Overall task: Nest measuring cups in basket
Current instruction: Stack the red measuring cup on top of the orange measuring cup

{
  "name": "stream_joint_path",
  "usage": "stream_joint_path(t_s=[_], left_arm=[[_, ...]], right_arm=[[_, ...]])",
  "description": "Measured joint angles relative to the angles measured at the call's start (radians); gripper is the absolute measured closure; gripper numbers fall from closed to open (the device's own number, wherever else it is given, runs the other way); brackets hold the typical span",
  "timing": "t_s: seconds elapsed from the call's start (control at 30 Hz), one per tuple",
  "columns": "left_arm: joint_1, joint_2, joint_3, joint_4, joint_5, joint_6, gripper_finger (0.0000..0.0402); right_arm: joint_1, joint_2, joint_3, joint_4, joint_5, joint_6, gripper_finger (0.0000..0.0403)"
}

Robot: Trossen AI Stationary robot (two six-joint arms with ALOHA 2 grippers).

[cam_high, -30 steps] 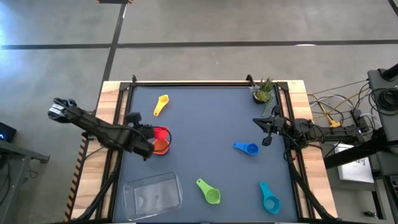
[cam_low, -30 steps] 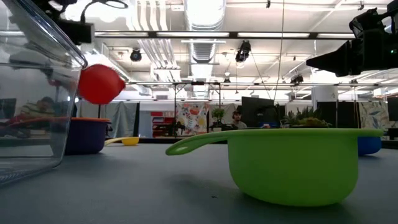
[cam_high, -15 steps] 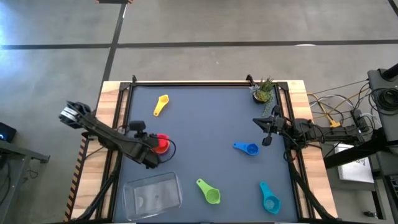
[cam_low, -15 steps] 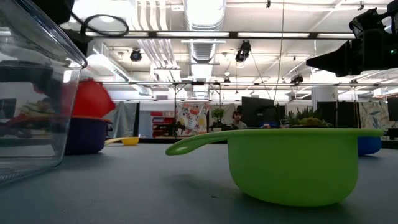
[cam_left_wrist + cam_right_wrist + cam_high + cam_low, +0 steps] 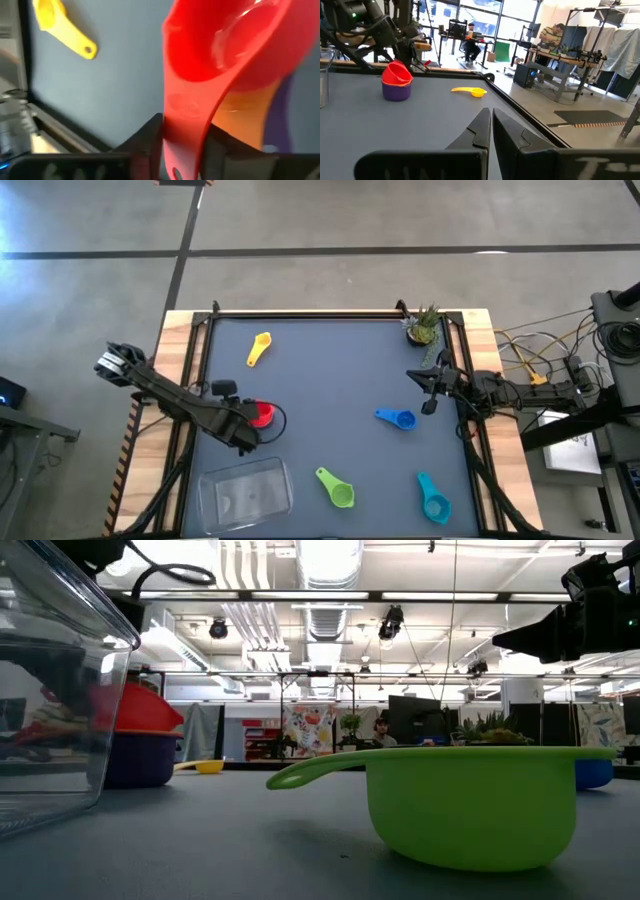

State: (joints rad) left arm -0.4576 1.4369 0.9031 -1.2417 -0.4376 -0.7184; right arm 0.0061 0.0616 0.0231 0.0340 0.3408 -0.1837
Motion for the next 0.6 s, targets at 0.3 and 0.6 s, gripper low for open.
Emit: stream_joint_path(t_s=[0.3,0.6], left_arm=[[0.000,-0.043,0.080,0.014,0.048,-0.005,0.0184],[-0.002,-0.095,0.109,0.010,0.029,-0.104,0.0132]], right_arm=[[0.000,0.000,0.000,0.000,0.000,0.000,0.0394],[0.000,0.000,0.000,0.000,0.000,0.000,0.0394]])
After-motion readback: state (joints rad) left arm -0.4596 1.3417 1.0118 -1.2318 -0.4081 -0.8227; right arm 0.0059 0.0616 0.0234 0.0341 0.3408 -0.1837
